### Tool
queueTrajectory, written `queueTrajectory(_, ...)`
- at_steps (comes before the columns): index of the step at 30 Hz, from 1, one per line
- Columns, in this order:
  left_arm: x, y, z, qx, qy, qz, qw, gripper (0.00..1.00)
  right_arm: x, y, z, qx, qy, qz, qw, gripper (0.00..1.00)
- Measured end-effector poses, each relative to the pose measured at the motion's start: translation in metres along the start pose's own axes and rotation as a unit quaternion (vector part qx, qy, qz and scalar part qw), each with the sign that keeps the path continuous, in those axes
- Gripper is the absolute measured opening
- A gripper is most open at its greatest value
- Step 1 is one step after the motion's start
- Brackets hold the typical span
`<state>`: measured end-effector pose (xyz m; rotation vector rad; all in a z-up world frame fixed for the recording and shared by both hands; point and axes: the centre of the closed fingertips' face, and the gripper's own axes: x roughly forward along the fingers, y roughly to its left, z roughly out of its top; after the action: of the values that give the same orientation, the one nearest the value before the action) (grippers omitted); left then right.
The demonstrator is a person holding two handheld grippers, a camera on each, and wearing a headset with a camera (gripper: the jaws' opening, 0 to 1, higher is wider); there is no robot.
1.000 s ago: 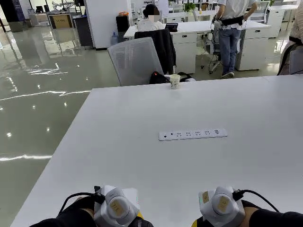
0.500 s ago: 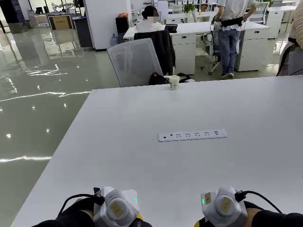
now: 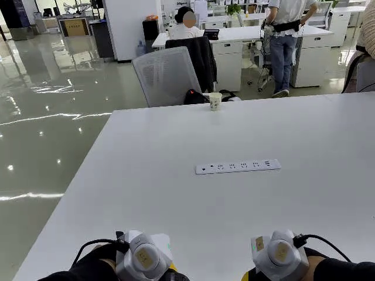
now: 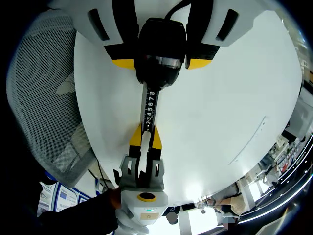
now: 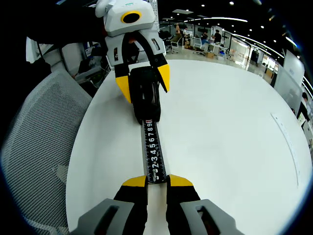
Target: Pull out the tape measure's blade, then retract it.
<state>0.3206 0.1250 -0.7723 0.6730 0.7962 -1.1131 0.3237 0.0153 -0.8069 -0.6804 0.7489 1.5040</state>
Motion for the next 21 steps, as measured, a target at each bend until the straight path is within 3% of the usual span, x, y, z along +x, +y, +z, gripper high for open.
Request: queueTrajectory(21, 0.0, 0.0, 0.0, 0.0, 0.001, 0.001, 1.0, 0.32, -0.009, 0.0, -0.012, 0.002, 0.006, -0.004, 1.0, 0.1)
